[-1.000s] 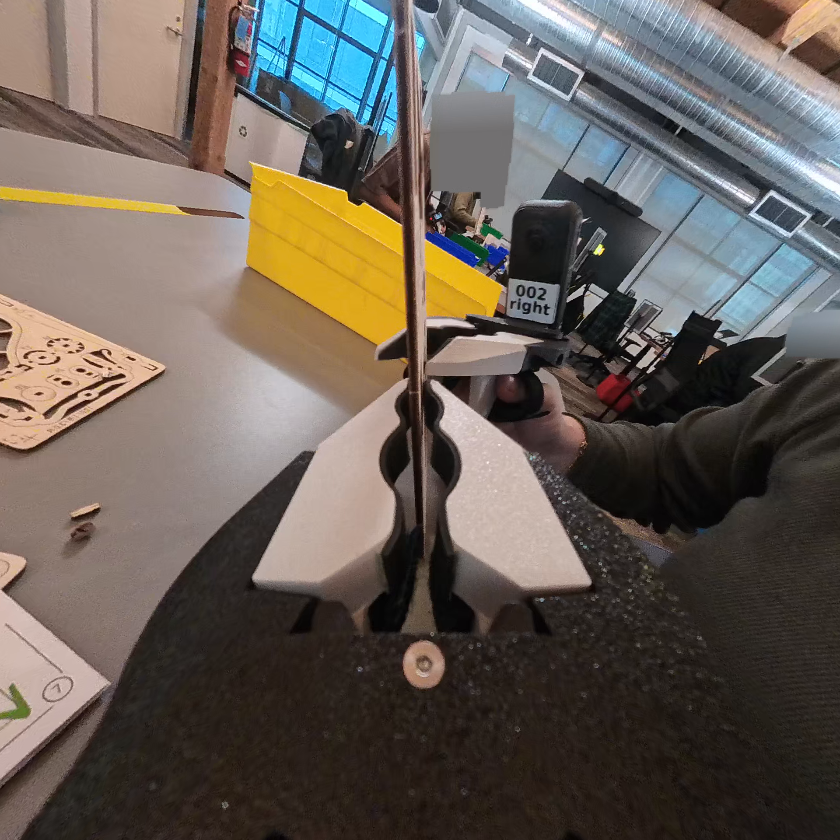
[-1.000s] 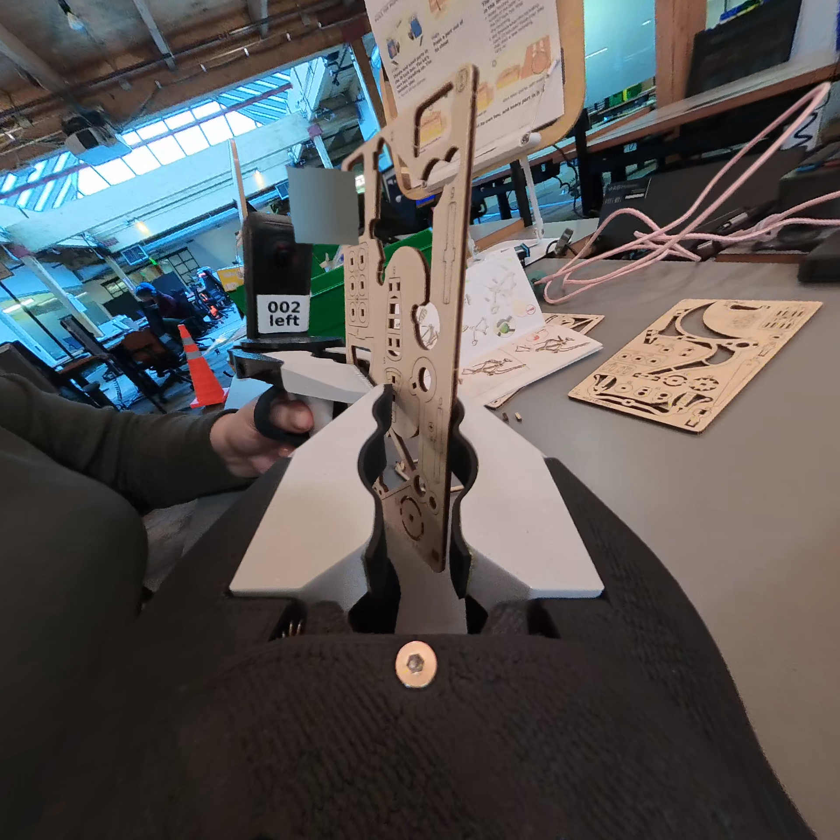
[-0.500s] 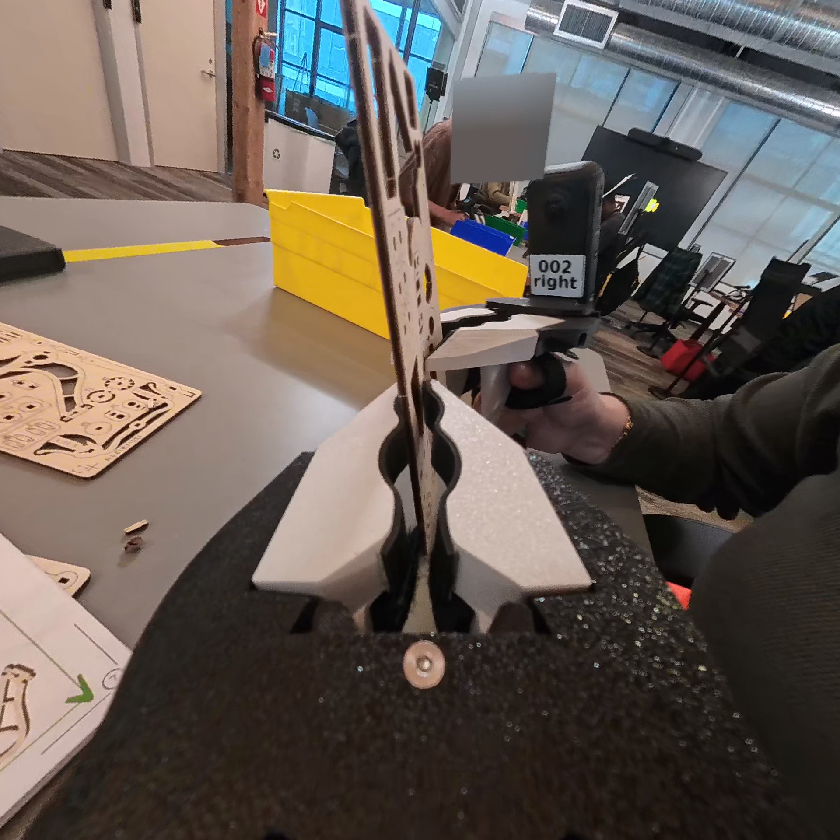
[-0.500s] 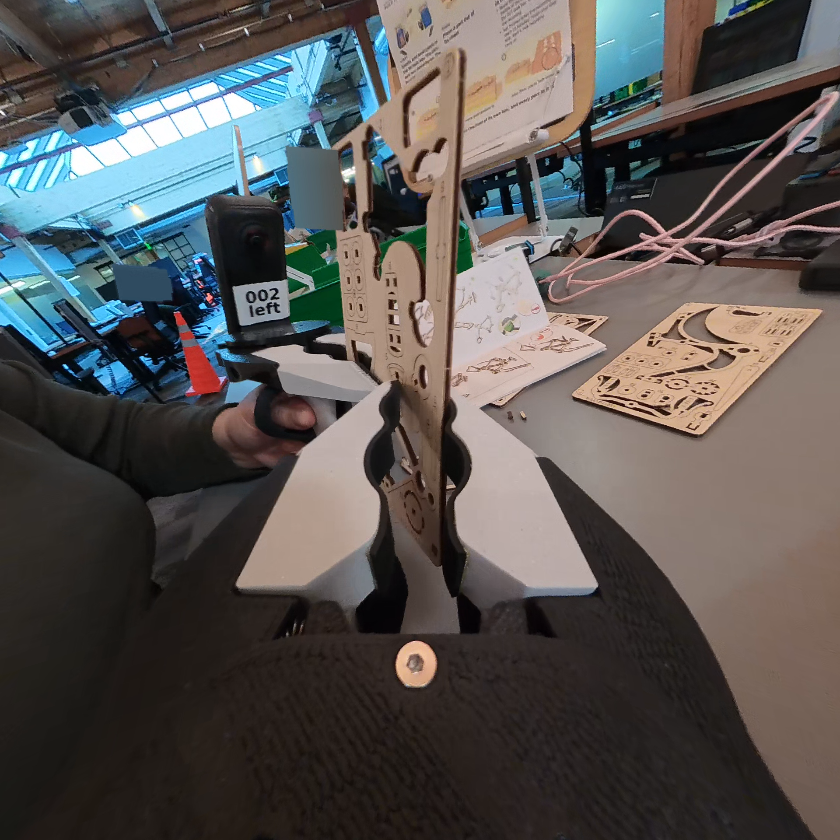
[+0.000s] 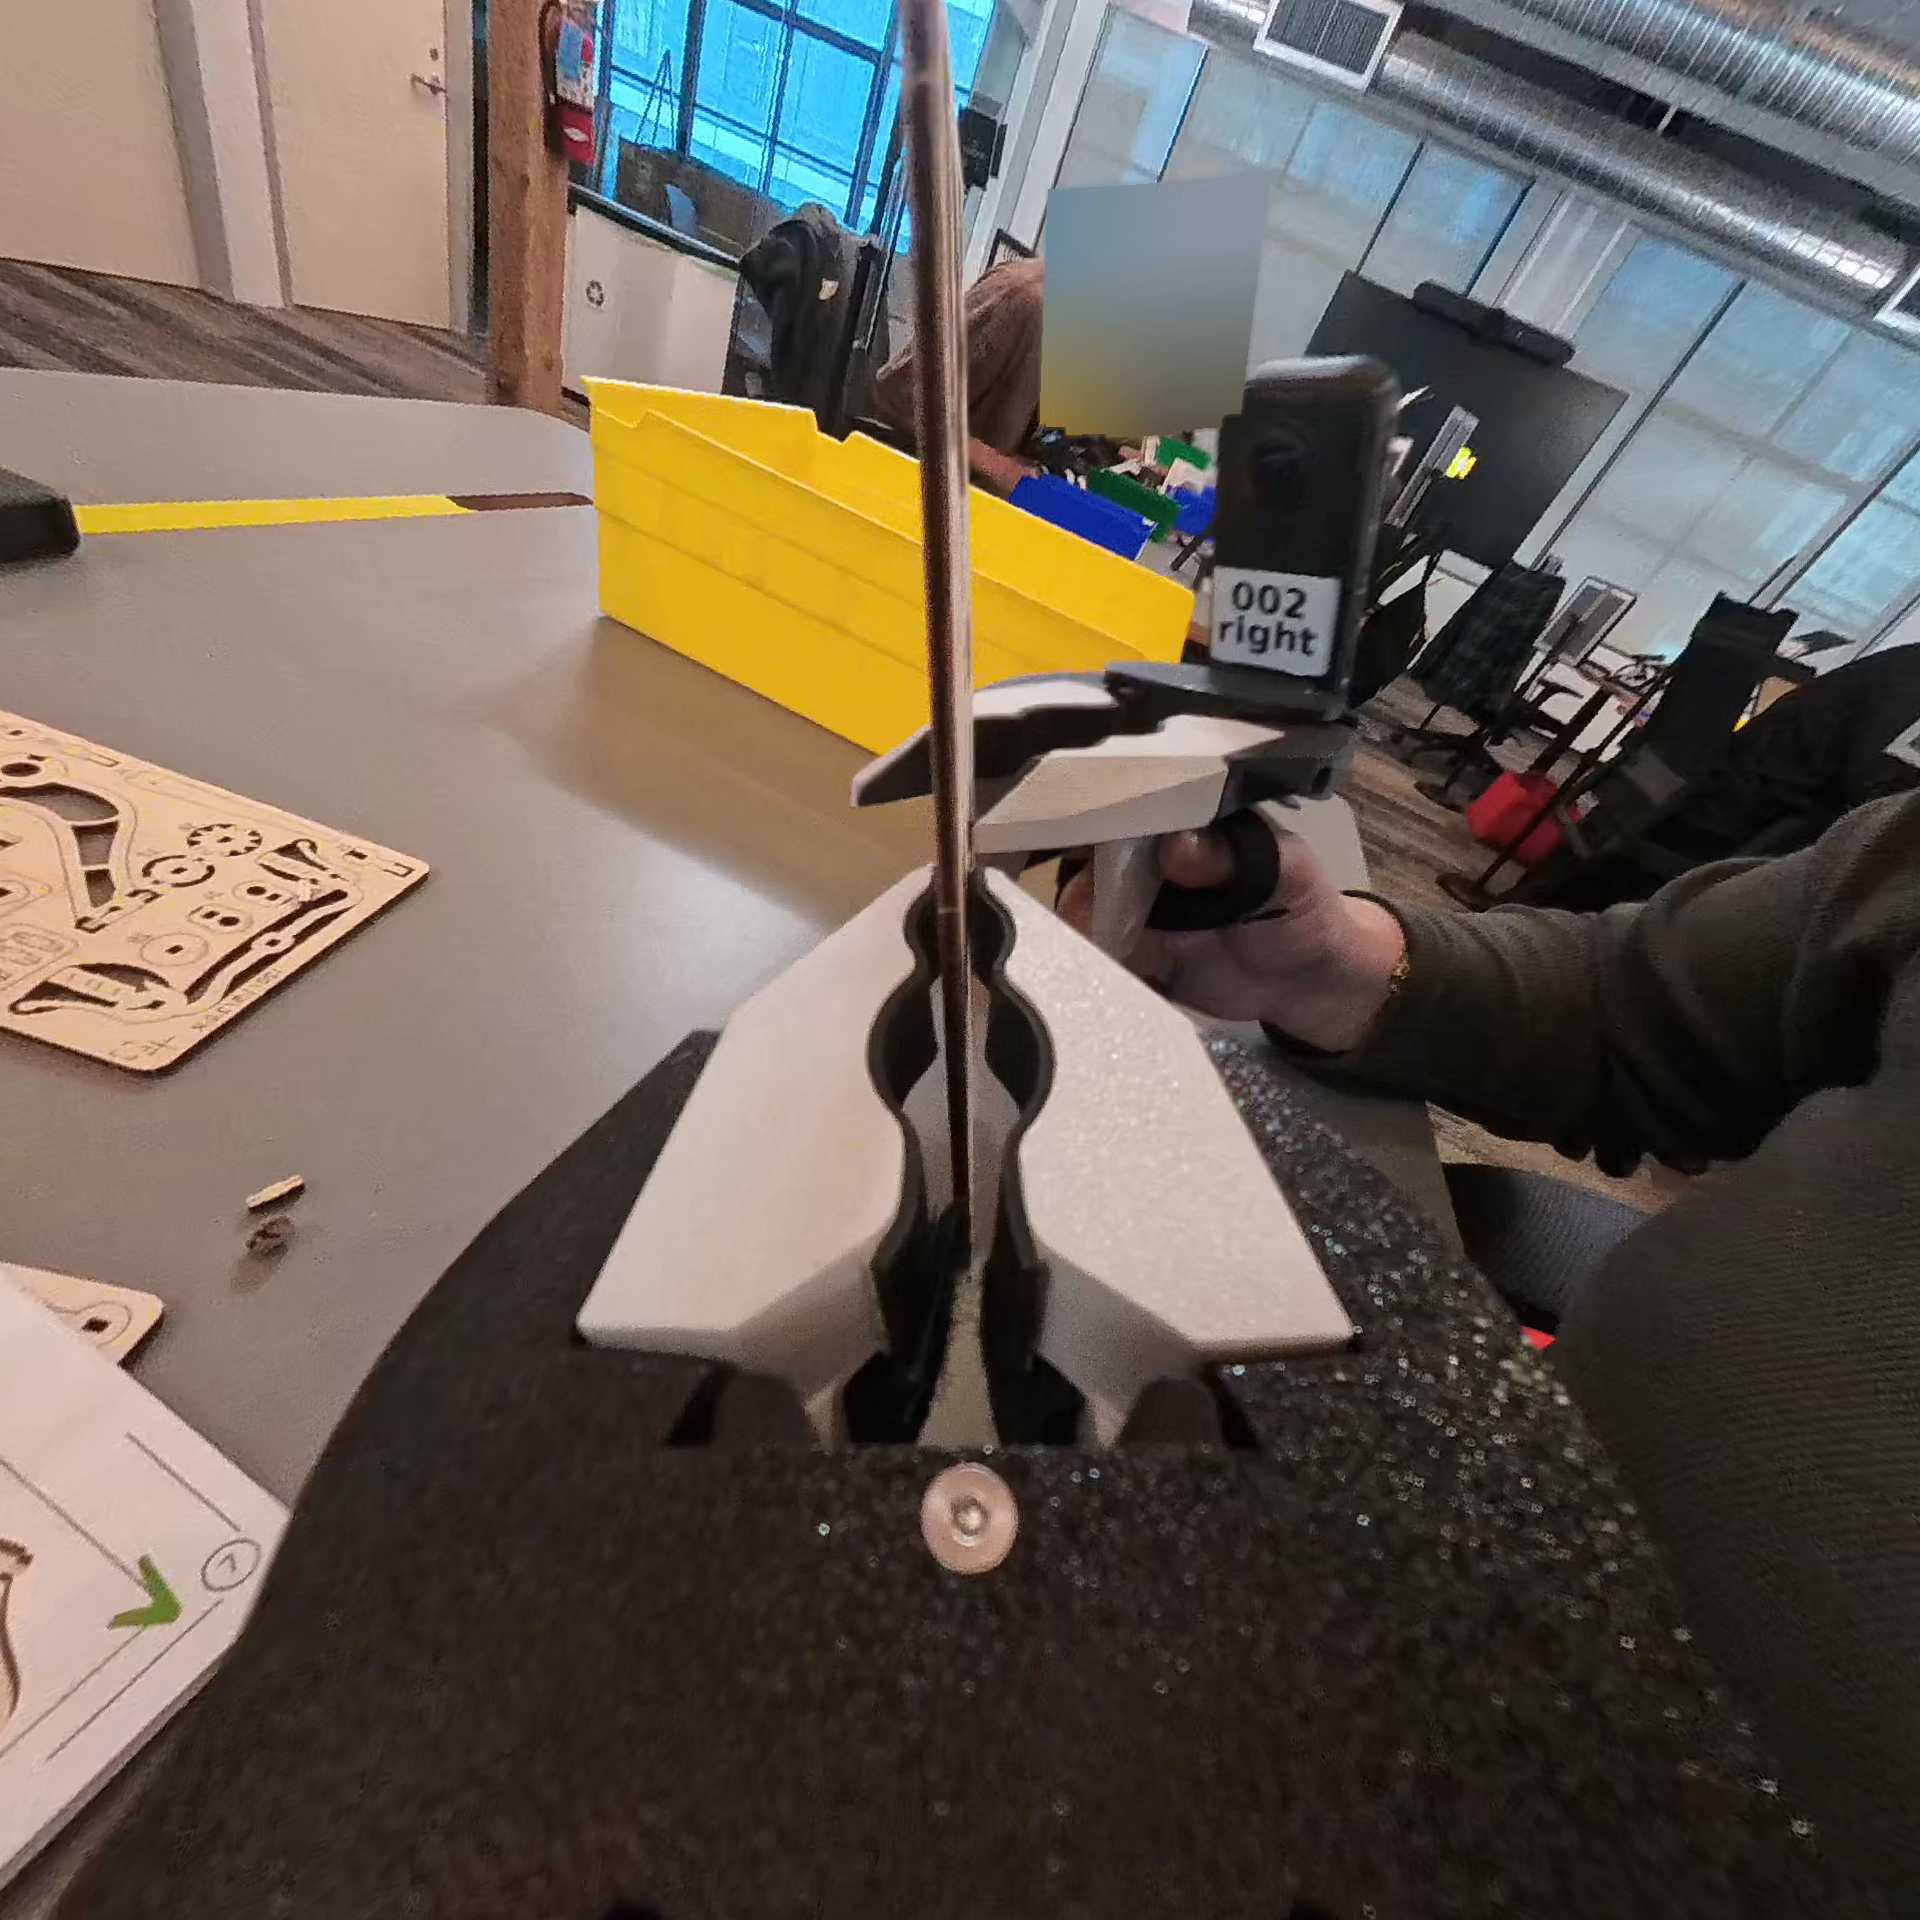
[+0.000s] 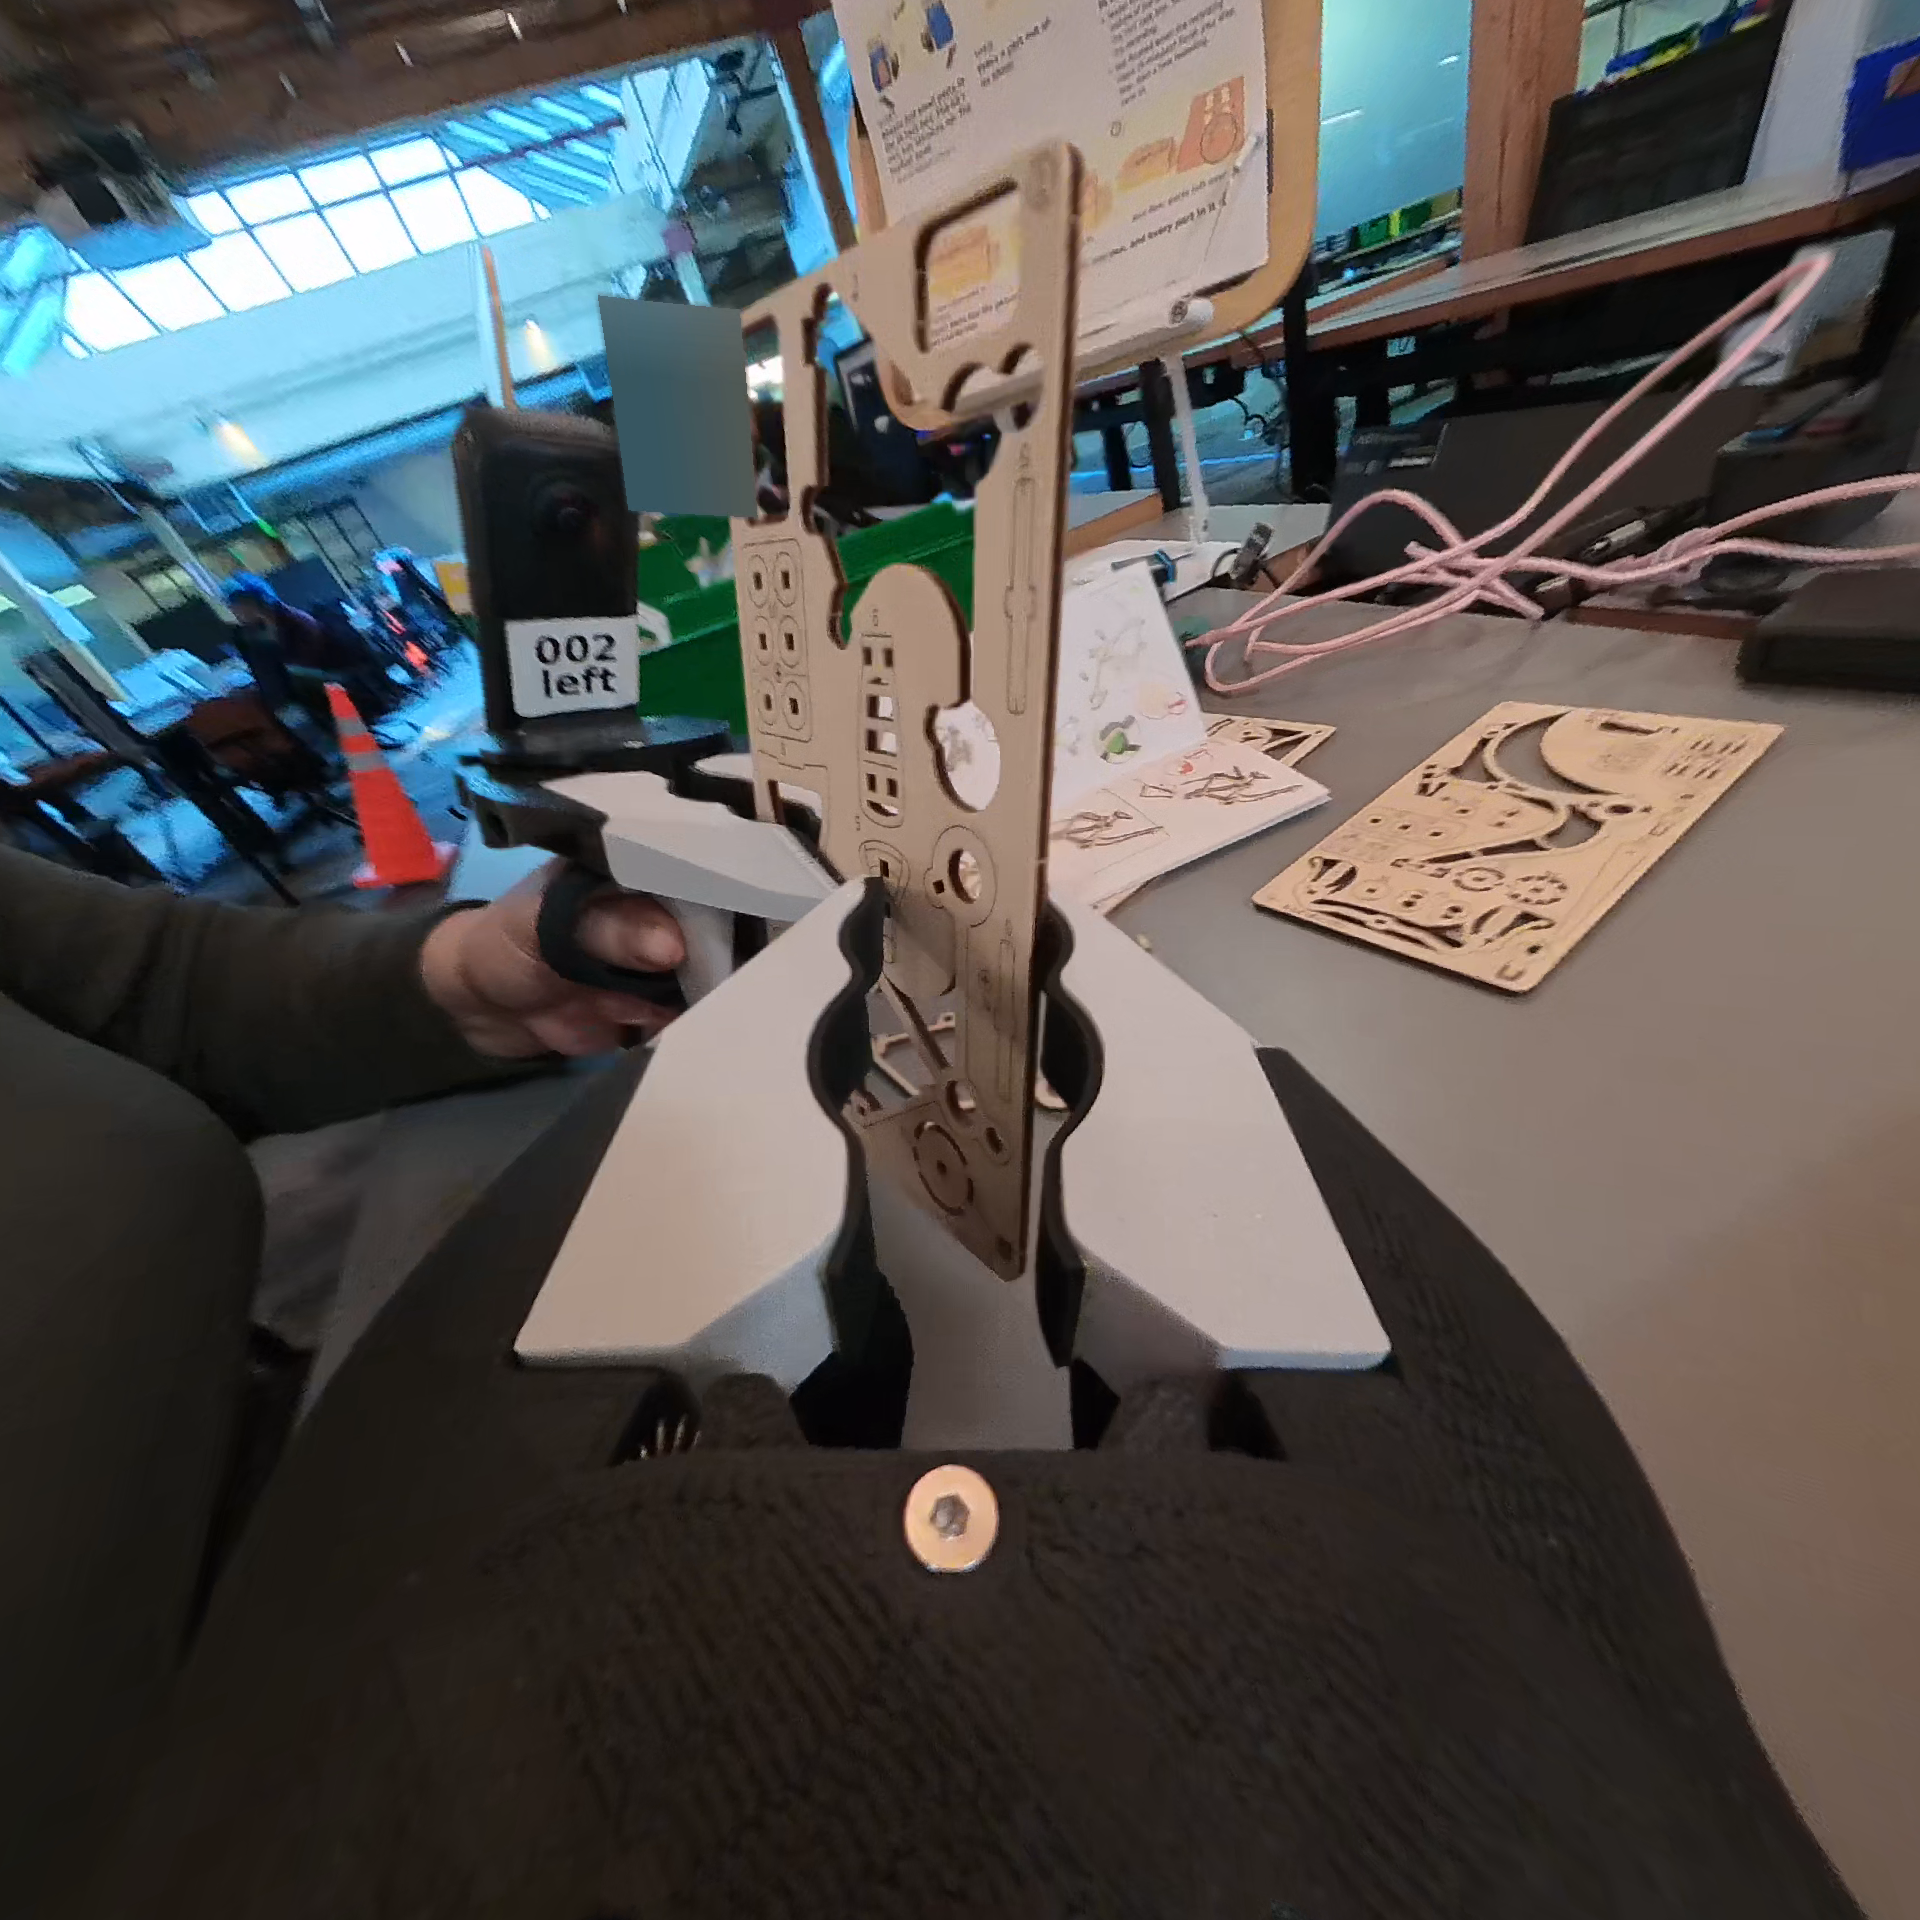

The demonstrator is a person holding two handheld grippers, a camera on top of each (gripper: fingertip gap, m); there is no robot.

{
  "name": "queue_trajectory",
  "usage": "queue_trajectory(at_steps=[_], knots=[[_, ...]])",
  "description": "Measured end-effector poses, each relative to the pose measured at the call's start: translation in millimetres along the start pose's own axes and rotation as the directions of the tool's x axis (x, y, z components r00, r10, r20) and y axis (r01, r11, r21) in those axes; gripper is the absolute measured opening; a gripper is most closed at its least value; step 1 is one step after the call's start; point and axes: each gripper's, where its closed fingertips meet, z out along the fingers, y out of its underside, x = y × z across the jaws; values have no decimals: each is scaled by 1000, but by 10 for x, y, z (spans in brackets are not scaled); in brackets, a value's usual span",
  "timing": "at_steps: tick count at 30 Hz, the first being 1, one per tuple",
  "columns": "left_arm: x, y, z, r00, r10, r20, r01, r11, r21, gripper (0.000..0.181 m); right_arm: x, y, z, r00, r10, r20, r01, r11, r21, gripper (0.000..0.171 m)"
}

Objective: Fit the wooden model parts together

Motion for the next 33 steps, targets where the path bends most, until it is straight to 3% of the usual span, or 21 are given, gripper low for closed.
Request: queue_trajectory(at_steps=[3, 7, 16, 20, 22, 29, 33], knots=[[6, 12, -9, 1000, 18, 6, -18, 1000, -22, 1, -5, -7, -2, 995, -90, -38, 89, 996, -25, 29], [30, 27, -18, 997, 78, 16, -77, 996, -50, 1, -38, -10, -7, 999, -50, -6, 50, 998, -34, 27], [39, -6, -31, 990, 131, 54, -129, 991, -46, 0, -68, -39, -29, 991, -122, -56, 120, 992, -40, 22], [68, -82, -45, 997, 69, -28, -69, 997, 22, 1, -137, -110, -50, 996, -89, 29, 88, 996, 15, 17], [26, -145, -53, 999, 23, -38, -21, 998, 64, 24, -227, -111, -50, 993, -50, 109, 46, 998, 33, 5], [120, -124, -73, 990, -12, -142, 15, 1000, 23, 0, -189, -109, -51, 991, 25, 128, -30, 999, 39, 11], [78, -74, -47, 996, 16, -83, -16, 1000, 2, 0, -95, -68, -36, 996, -90, 14, 89, 996, 7, 21]])
